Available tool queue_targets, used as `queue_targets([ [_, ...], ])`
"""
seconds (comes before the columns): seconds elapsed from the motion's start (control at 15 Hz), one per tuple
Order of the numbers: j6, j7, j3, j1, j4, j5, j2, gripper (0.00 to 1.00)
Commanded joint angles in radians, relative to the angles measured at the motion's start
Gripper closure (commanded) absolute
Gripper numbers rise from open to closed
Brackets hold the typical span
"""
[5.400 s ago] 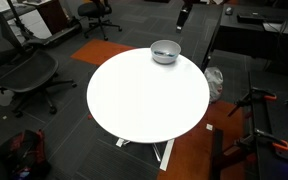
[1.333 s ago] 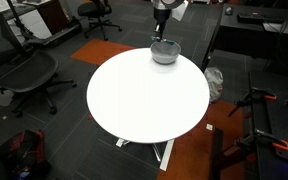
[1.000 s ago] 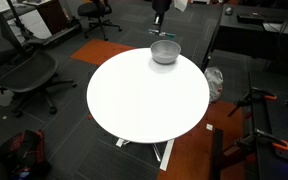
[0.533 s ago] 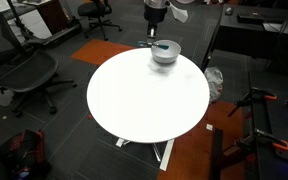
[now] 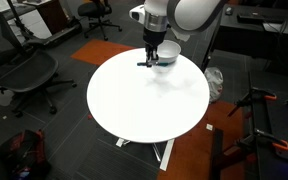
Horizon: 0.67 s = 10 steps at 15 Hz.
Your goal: Remove the marker from the bowl and put it on the table
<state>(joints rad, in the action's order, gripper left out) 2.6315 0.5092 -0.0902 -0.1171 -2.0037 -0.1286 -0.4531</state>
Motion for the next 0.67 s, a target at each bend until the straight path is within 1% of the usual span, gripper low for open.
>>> queue_targets([
  [0.0, 0.059, 0.091, -0.04, -0.046, -0.009, 0.037, -0.046, 0.95],
  [0.27, 0.088, 0.14, -0.068, -0.084, 0.018, 0.068, -0.121, 0.95],
  [0.6, 0.075, 0.165, -0.094, -0.121, 0.052, 0.075, -0.182, 0.95],
])
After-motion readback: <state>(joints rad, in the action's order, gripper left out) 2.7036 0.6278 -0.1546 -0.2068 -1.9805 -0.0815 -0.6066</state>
